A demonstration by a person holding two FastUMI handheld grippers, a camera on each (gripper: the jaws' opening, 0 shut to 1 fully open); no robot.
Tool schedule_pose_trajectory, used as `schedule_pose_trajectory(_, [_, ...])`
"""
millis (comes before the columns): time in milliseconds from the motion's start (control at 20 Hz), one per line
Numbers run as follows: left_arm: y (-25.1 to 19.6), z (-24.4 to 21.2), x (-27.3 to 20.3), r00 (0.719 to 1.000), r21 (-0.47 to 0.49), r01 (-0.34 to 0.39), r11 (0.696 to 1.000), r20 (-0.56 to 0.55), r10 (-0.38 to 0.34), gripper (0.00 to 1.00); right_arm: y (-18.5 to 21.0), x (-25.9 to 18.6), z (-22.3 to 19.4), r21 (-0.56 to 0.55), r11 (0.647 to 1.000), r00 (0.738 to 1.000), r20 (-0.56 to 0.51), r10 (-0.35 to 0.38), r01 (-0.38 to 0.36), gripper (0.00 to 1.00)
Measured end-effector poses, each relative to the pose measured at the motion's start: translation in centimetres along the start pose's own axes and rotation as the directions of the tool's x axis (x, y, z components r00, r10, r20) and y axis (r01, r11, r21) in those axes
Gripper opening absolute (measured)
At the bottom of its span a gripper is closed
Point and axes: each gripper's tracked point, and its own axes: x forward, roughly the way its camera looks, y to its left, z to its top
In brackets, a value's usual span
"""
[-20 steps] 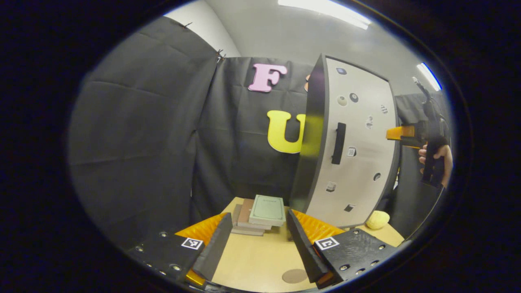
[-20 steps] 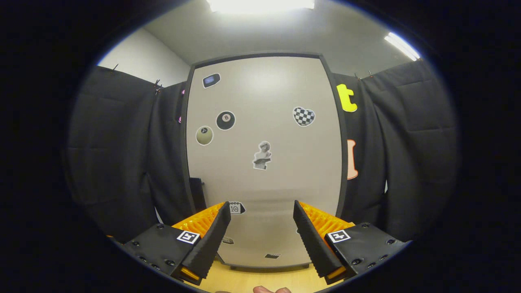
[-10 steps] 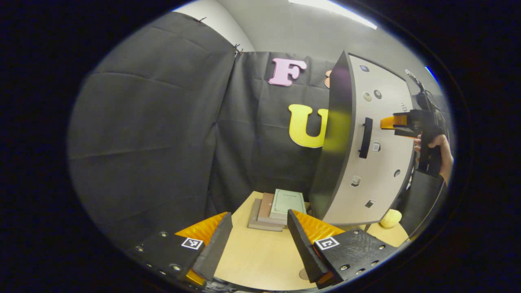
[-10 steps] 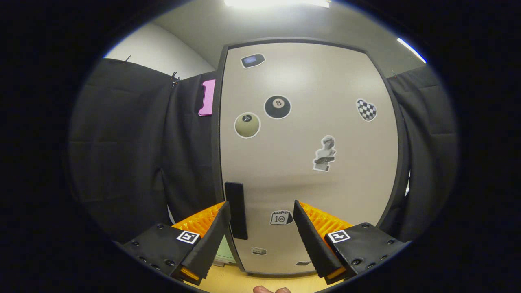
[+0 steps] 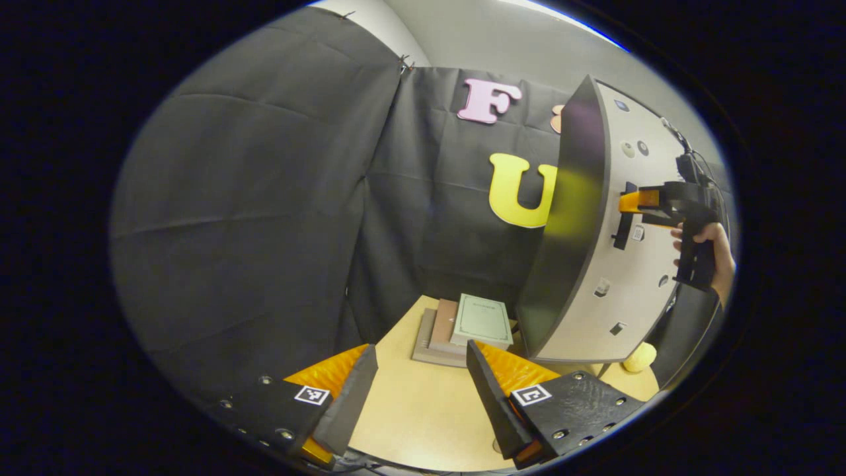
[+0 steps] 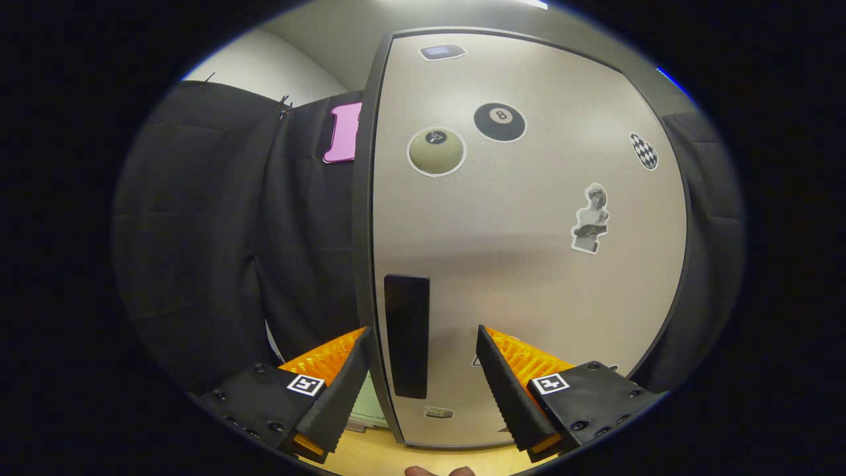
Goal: Open the cabinet door with the right hand, grasp the bottle in the cabinet with the left hand and place it on the coaster, then close the cabinet door with the right hand.
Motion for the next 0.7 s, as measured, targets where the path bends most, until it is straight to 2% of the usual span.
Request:
schedule_pose_trajectory(100, [0.1, 0.0, 0.5, 1.000, 0.002, 0.005, 1.000, -0.002, -0.005, 0.84, 0.2, 0.6, -0.4, 0.003, 1.000, 1.000, -0.015, -0.016, 0.016, 0.97])
schedule_pose_trajectory(150, [0.1, 0.0, 0.7, 1.000, 0.008, 0.008, 1.000, -0.002, -0.008, 0.84, 0.3, 0.9, -0.6, 0.011, 1.000, 0.999, -0.023, -0.026, 0.026, 0.93])
schedule_pose_trajectory(250, [0.2, 0.1, 1.0, 1.000, 0.017, 0.014, 1.000, -0.008, -0.014, 0.84, 0.7, 1.1, -0.9, 0.027, 0.999, 0.999, -0.042, -0.025, 0.026, 0.71])
schedule_pose_trajectory(350, [0.4, 0.2, 1.2, 1.000, 0.029, 0.013, 1.000, -0.008, -0.012, 0.84, 0.9, 1.3, -1.2, 0.041, 0.999, 0.998, -0.061, -0.032, 0.034, 0.71])
schedule_pose_trajectory(400, [0.4, 0.3, 1.3, 1.000, 0.033, 0.017, 0.999, -0.006, -0.017, 0.84, 0.8, 1.5, -1.4, 0.052, 0.998, 0.997, -0.067, -0.036, 0.039, 0.59])
schedule_pose_trajectory(450, [0.4, 0.3, 1.2, 1.000, 0.035, 0.021, 0.999, -0.002, -0.021, 0.82, 0.9, 1.5, -1.7, 0.066, 0.997, 0.996, -0.082, -0.039, 0.044, 0.41])
schedule_pose_trajectory(550, [0.4, 0.3, 1.1, 1.000, 0.025, 0.028, 0.999, 0.001, -0.028, 0.84, 1.0, 1.6, -1.7, 0.087, 0.995, 0.994, -0.101, -0.041, 0.050, 0.42])
schedule_pose_trajectory(650, [0.6, 0.0, 0.9, 1.000, 0.004, 0.031, 1.000, -0.003, -0.031, 0.84, 1.0, 1.7, -1.9, 0.090, 0.994, 0.994, -0.099, -0.050, 0.059, 0.32])
schedule_pose_trajectory(700, [0.9, -0.3, 0.8, 1.000, -0.007, 0.027, 1.000, -0.010, -0.027, 0.84, 1.0, 1.6, -1.8, 0.077, 0.995, 0.994, -0.092, -0.054, 0.061, 0.35])
